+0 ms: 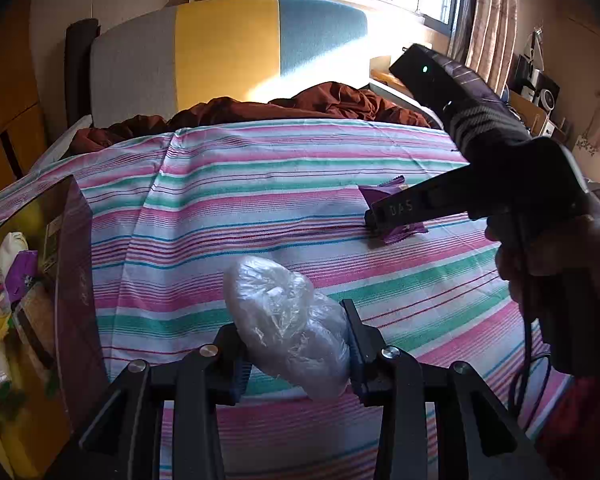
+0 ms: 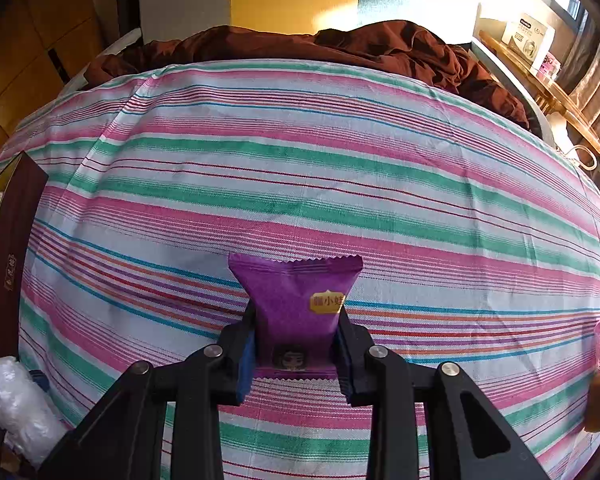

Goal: Organize objects
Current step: 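Carry the white bag and purple packet toward the gold tray, then lower the white plastic bag into the gold tray and open the left gripper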

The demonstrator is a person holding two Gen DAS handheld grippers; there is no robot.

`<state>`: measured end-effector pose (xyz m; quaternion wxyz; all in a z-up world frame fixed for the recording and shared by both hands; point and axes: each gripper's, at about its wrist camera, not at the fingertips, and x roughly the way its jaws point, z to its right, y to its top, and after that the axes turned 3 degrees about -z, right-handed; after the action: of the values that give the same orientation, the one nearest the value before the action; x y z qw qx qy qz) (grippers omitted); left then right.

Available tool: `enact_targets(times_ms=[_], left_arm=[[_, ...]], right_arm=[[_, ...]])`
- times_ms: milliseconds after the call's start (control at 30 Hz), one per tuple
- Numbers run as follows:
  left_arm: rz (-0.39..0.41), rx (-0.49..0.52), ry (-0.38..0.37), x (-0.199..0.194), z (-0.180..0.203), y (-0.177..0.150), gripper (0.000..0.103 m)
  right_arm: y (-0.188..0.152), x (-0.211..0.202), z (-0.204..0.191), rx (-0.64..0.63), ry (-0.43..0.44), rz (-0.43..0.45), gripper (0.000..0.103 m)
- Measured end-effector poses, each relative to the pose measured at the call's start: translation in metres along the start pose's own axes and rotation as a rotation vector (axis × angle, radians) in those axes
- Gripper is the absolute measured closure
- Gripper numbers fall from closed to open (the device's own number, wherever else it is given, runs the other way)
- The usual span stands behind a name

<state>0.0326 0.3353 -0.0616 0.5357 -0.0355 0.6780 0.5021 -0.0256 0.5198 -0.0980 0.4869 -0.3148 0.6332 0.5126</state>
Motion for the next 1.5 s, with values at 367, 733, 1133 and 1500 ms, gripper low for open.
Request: enact_targets(times_ms=[367,733,1133,1500], left_arm=[[0.101,-0.156,0.150,-0.094,-0.100,-0.006,0.064],[0.037,-0.365,0.386,-0.113,-0.206,-0.058,0.063],[0.010,-0.359,0.351,-0.101,-0.207,-0.068,0.062],[-0.014,-0.359,0.336,-0.089,-0.208,-0.076,0.060]], right_arm=[[-0.002,-0.003,-0.006,-0.018,-0.026,0.007,0.071],[-0.002,-0.001,-0.010,-0.034,-0.061,0.022,0.071],[-0.012,-0.015,-0.033,-0.012,-0.031,-0.014,0.071],[-0.016,-0.086,-0.137,-0.156,0.207,0.134,0.071]])
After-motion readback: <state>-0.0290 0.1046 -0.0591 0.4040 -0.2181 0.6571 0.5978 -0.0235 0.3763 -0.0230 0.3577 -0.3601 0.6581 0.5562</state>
